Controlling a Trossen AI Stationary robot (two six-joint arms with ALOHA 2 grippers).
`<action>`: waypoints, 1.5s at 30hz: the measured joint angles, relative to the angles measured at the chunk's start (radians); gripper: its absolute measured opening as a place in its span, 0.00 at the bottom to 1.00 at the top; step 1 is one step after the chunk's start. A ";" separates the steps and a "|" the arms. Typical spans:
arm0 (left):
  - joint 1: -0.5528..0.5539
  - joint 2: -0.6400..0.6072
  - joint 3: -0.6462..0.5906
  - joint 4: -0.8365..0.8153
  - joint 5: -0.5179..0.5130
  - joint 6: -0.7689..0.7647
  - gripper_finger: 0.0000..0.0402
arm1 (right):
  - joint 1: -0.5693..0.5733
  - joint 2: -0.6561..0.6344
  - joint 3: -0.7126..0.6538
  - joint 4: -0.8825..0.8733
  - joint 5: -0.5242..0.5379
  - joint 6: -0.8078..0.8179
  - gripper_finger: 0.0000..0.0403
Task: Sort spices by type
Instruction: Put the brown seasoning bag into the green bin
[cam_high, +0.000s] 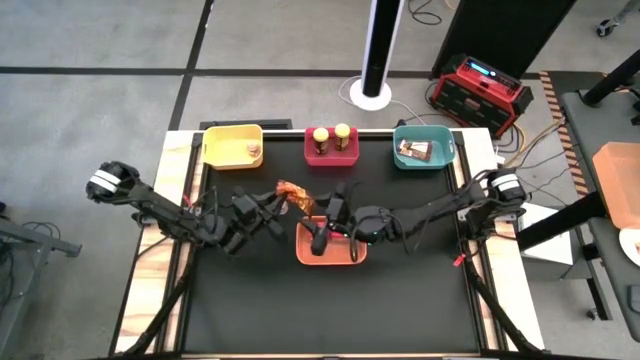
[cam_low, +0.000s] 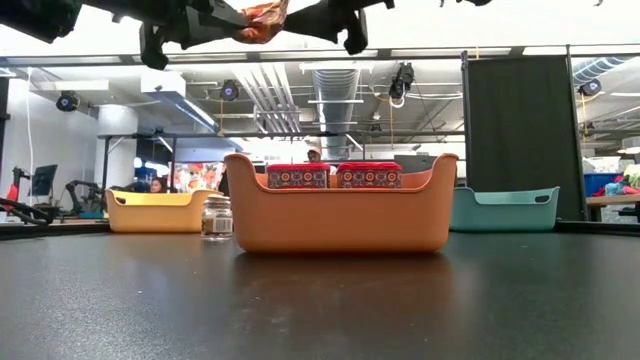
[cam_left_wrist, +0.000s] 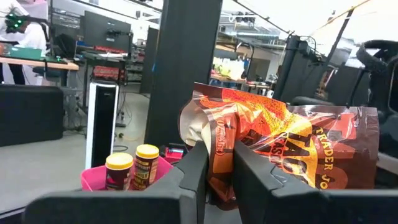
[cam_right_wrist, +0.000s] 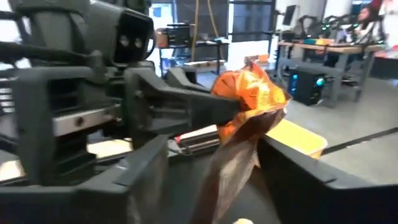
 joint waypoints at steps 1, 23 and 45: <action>0.000 0.000 0.000 0.000 0.005 0.000 0.11 | 0.000 0.007 0.008 0.002 0.012 -0.013 0.60; -0.017 -0.002 0.000 -0.108 0.009 -0.011 0.11 | 0.001 -0.143 0.022 -0.348 0.069 -0.039 0.02; -0.026 -0.008 -0.001 -0.199 -0.019 0.008 0.70 | -0.007 -0.258 0.119 -0.694 0.114 -0.013 0.02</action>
